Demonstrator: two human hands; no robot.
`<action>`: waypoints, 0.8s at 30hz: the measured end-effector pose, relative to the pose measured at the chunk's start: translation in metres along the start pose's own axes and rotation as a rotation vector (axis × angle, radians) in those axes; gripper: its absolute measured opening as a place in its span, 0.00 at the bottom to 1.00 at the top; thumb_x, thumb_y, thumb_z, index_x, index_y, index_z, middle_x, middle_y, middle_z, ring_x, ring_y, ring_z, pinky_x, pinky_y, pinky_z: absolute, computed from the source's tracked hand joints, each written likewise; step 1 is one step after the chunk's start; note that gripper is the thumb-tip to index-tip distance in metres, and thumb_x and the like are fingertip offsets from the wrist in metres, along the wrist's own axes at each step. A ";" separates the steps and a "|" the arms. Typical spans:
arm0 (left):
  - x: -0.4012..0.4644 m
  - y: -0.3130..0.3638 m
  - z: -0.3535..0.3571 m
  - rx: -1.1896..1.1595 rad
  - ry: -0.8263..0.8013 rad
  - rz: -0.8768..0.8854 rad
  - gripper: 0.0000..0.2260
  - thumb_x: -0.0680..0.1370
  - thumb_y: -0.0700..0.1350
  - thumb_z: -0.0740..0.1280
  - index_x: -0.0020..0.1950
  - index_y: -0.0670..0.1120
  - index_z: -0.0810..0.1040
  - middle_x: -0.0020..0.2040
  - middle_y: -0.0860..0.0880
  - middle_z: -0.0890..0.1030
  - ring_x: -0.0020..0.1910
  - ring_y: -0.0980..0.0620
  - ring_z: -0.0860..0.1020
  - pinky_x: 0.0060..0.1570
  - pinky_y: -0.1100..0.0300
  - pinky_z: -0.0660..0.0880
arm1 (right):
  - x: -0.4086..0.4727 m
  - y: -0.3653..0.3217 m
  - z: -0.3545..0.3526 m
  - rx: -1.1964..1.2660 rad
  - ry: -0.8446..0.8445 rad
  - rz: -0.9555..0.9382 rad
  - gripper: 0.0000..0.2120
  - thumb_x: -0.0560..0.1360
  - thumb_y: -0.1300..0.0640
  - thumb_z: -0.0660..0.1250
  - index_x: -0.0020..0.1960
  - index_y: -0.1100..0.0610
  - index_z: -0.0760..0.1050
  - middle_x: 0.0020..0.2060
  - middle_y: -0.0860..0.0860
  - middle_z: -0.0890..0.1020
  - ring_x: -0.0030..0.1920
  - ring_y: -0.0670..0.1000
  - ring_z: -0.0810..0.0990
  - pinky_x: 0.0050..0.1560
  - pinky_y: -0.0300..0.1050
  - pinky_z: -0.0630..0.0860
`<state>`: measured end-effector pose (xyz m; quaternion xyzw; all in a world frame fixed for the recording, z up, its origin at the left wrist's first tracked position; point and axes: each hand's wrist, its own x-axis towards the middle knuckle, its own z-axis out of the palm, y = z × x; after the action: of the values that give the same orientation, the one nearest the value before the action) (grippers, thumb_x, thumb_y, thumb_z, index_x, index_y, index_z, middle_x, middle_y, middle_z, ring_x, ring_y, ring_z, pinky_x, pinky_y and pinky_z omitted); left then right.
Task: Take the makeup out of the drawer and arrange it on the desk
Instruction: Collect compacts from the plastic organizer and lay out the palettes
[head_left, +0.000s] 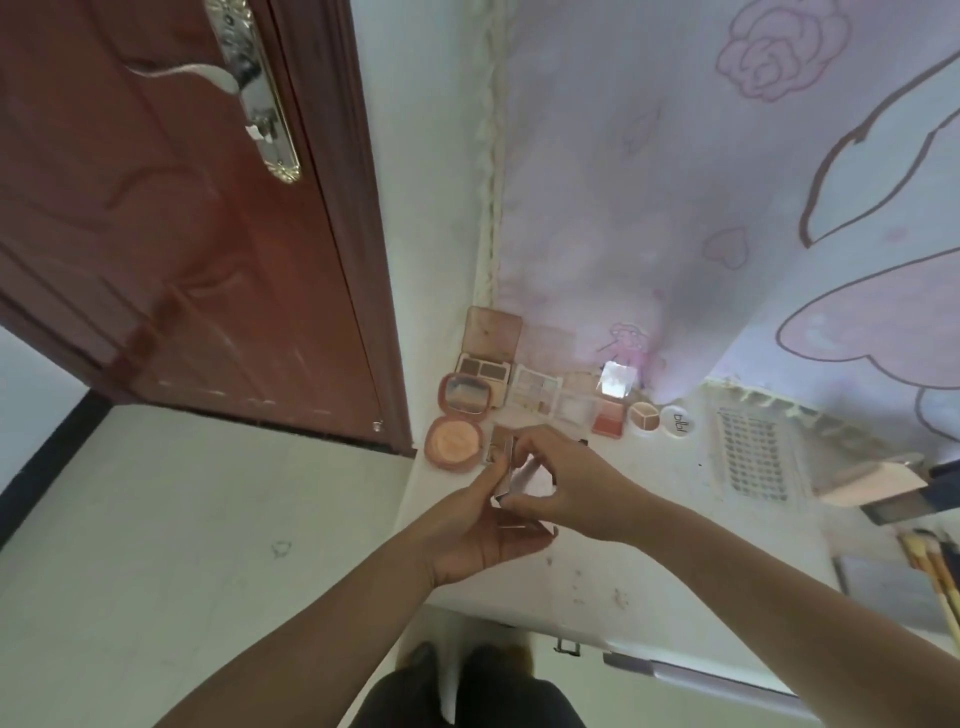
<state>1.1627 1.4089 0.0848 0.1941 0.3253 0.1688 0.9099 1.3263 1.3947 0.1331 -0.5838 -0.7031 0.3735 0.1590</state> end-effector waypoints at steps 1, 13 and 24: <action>-0.001 0.002 -0.001 -0.004 0.001 -0.004 0.30 0.70 0.59 0.70 0.68 0.46 0.73 0.62 0.39 0.74 0.50 0.43 0.80 0.58 0.46 0.75 | 0.001 -0.005 0.000 0.008 0.015 -0.013 0.14 0.69 0.44 0.72 0.48 0.45 0.69 0.51 0.41 0.74 0.47 0.41 0.72 0.42 0.30 0.66; -0.008 0.007 -0.008 0.073 -0.038 -0.128 0.37 0.63 0.62 0.75 0.67 0.47 0.72 0.51 0.40 0.81 0.49 0.41 0.81 0.57 0.47 0.76 | -0.004 -0.014 0.003 0.069 0.006 0.046 0.20 0.66 0.43 0.73 0.52 0.46 0.70 0.50 0.41 0.77 0.49 0.42 0.77 0.43 0.34 0.74; -0.013 0.017 -0.006 0.027 -0.056 0.037 0.31 0.71 0.61 0.63 0.69 0.44 0.71 0.67 0.41 0.74 0.62 0.42 0.76 0.55 0.50 0.77 | -0.007 -0.022 0.001 0.163 0.050 0.220 0.16 0.71 0.43 0.69 0.54 0.48 0.71 0.50 0.43 0.79 0.54 0.45 0.78 0.58 0.45 0.76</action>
<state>1.1464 1.4196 0.0957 0.2170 0.2984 0.1760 0.9126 1.3118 1.3868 0.1497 -0.6517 -0.5979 0.4302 0.1813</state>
